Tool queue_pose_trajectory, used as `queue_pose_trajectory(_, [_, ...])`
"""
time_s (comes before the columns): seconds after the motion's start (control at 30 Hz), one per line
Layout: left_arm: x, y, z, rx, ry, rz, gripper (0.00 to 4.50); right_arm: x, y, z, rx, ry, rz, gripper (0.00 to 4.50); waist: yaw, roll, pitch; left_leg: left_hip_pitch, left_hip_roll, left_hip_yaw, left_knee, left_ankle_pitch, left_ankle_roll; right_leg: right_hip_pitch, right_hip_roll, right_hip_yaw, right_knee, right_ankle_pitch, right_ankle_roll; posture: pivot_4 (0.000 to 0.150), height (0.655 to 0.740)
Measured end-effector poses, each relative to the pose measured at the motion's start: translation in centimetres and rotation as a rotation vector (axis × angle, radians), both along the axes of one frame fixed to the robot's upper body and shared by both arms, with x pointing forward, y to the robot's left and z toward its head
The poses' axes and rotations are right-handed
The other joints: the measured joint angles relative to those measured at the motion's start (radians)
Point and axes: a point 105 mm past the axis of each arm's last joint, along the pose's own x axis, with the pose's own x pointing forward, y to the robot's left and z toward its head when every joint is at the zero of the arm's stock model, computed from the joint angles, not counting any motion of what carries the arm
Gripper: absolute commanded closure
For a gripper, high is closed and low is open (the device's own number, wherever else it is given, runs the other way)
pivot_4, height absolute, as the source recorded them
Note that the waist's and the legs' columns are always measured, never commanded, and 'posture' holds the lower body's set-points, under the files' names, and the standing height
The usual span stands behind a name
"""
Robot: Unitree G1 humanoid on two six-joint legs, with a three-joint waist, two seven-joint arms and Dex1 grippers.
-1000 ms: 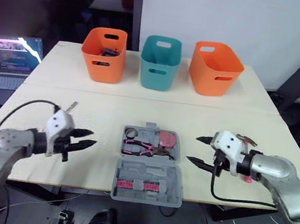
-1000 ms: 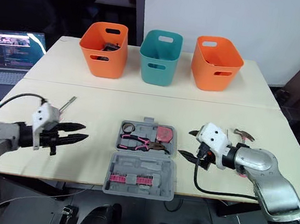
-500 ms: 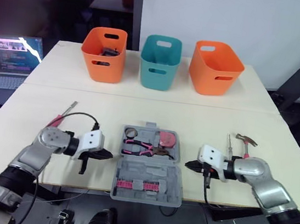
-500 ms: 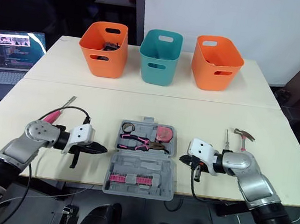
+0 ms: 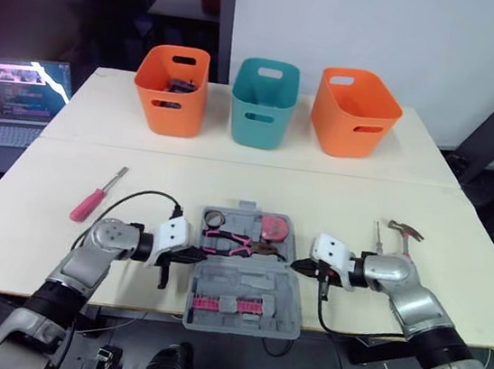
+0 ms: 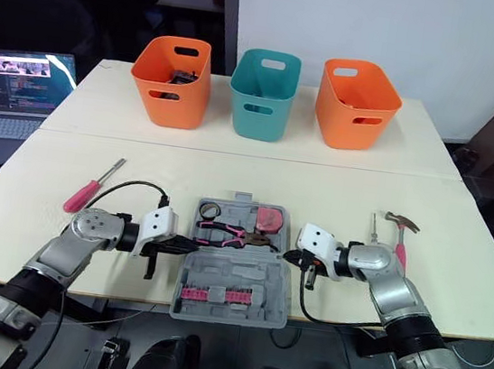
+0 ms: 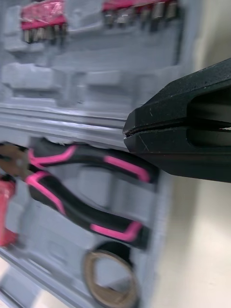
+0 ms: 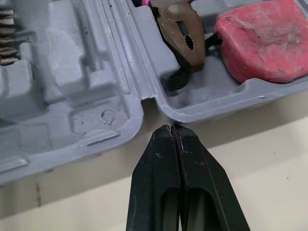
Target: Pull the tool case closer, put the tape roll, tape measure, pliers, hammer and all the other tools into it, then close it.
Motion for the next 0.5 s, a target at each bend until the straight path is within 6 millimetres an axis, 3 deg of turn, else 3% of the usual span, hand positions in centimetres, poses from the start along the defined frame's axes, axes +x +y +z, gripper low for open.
queue_pose_trajectory(0.3, [0.4, -0.2, 0.0, -0.019, 0.008, 0.033, 4.5, -0.2, 0.1, -0.2, 0.001, -0.003, 0.001, 4.45, 0.0, 0.0, 0.0, 0.0, 0.0, 0.0, 0.001, 0.0, 0.0, 0.0, 0.0, 0.0, 0.0, 0.0, 0.0, 0.15, 0.74])
queue_pose_trajectory(0.5, [1.1, 3.0, 1.0, 0.006, 0.0, 0.108, 4.5, -0.1, 0.0, -0.2, 0.002, -0.006, -0.008, 4.45, 0.0, 0.0, 0.0, 0.0, 0.0, -0.001, 0.001, 0.0, 0.0, 0.0, 0.0, 0.0, 0.0, 0.0, 0.0, 0.15, 0.74])
